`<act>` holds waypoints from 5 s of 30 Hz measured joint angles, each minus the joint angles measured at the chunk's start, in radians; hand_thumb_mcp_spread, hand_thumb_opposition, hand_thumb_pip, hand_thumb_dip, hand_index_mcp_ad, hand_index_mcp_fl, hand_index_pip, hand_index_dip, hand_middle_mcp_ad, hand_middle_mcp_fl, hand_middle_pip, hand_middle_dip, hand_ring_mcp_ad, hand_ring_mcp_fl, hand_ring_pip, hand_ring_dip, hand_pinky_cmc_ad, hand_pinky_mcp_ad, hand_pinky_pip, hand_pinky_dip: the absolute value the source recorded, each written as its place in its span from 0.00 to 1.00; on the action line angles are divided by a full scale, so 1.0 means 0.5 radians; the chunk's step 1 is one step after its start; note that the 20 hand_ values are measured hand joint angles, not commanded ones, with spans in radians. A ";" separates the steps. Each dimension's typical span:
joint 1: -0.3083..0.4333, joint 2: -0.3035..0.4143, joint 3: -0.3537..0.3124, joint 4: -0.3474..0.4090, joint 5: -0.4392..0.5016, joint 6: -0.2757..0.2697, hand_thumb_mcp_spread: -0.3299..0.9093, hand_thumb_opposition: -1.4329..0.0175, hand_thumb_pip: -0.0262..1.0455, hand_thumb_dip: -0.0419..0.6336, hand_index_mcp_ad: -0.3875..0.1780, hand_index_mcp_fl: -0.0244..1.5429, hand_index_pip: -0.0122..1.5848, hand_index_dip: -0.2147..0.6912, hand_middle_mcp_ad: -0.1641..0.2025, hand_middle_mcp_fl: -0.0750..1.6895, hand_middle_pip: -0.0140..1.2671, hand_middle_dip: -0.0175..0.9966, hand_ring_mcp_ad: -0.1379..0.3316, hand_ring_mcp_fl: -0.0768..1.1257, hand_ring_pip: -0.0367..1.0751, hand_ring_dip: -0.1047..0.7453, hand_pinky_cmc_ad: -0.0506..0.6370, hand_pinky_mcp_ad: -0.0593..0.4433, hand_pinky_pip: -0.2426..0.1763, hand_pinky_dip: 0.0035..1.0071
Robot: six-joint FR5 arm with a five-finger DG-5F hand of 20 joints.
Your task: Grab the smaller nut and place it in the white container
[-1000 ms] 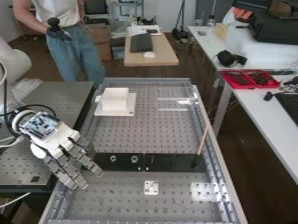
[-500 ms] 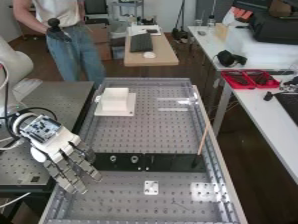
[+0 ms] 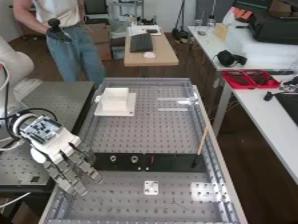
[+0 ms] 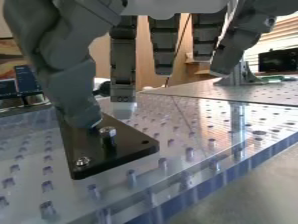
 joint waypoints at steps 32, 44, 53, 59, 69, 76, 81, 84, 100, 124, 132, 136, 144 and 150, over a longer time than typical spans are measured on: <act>0.030 -0.089 -0.058 0.236 -0.023 -0.284 0.56 0.46 0.73 0.34 0.47 0.09 0.98 0.29 0.70 0.10 0.10 0.23 0.78 0.06 0.10 0.18 0.51 0.48 0.43 0.45; -0.011 -0.097 -0.039 0.231 -0.077 -0.311 0.56 0.46 0.73 0.34 0.48 0.10 0.98 0.29 0.68 0.10 0.10 0.23 0.77 0.06 0.10 0.19 0.51 0.48 0.44 0.45; -0.038 -0.104 -0.011 0.207 -0.120 -0.327 0.56 0.46 0.73 0.34 0.48 0.09 0.98 0.29 0.69 0.10 0.10 0.23 0.77 0.06 0.10 0.19 0.51 0.48 0.44 0.45; -0.046 -0.111 -0.007 0.202 -0.147 -0.334 0.57 0.46 0.74 0.34 0.48 0.09 0.98 0.29 0.68 0.10 0.10 0.23 0.76 0.06 0.10 0.19 0.51 0.48 0.44 0.45; -0.035 -0.113 -0.012 0.217 -0.126 -0.316 0.57 0.46 0.74 0.34 0.48 0.09 0.98 0.29 0.68 0.10 0.10 0.23 0.75 0.06 0.10 0.19 0.51 0.48 0.44 0.45; -0.023 -0.112 -0.009 0.202 -0.104 -0.302 0.57 0.46 0.74 0.34 0.47 0.09 0.98 0.29 0.68 0.11 0.10 0.23 0.75 0.06 0.10 0.19 0.51 0.48 0.43 0.45; -0.013 -0.108 -0.012 0.200 -0.086 -0.297 0.57 0.46 0.75 0.34 0.47 0.09 0.98 0.29 0.68 0.11 0.10 0.23 0.75 0.06 0.10 0.19 0.51 0.48 0.43 0.45; -0.007 -0.105 -0.017 0.198 -0.074 -0.290 0.57 0.46 0.75 0.34 0.48 0.09 0.98 0.29 0.68 0.11 0.10 0.23 0.75 0.06 0.10 0.19 0.51 0.48 0.44 0.45; 0.006 -0.097 -0.034 0.213 -0.048 -0.286 0.57 0.46 0.75 0.34 0.48 0.09 0.98 0.29 0.68 0.11 0.10 0.23 0.76 0.06 0.10 0.19 0.50 0.48 0.43 0.45; 0.027 -0.123 -0.039 0.241 -0.036 -0.298 0.57 0.47 0.75 0.34 0.48 0.10 0.98 0.29 0.68 0.11 0.10 0.23 0.75 0.06 0.10 0.19 0.53 0.46 0.43 0.45; 0.031 -0.140 -0.036 0.254 -0.024 -0.304 0.57 0.46 0.75 0.34 0.46 0.10 0.99 0.31 0.68 0.11 0.10 0.23 0.76 0.06 0.10 0.20 0.53 0.46 0.43 0.45; 0.027 -0.146 -0.032 0.265 -0.029 -0.308 0.57 0.47 0.75 0.34 0.46 0.12 0.98 0.31 0.68 0.12 0.10 0.23 0.75 0.06 0.09 0.20 0.53 0.47 0.43 0.45; 0.011 -0.142 -0.027 0.272 -0.049 -0.317 0.57 0.46 0.74 0.35 0.45 0.17 0.97 0.29 0.67 0.12 0.10 0.23 0.76 0.06 0.10 0.21 0.53 0.46 0.43 0.43; -0.008 -0.136 -0.020 0.272 -0.074 -0.330 0.58 0.45 0.72 0.34 0.47 0.21 0.97 0.27 0.65 0.14 0.10 0.23 0.76 0.06 0.10 0.21 0.53 0.46 0.44 0.43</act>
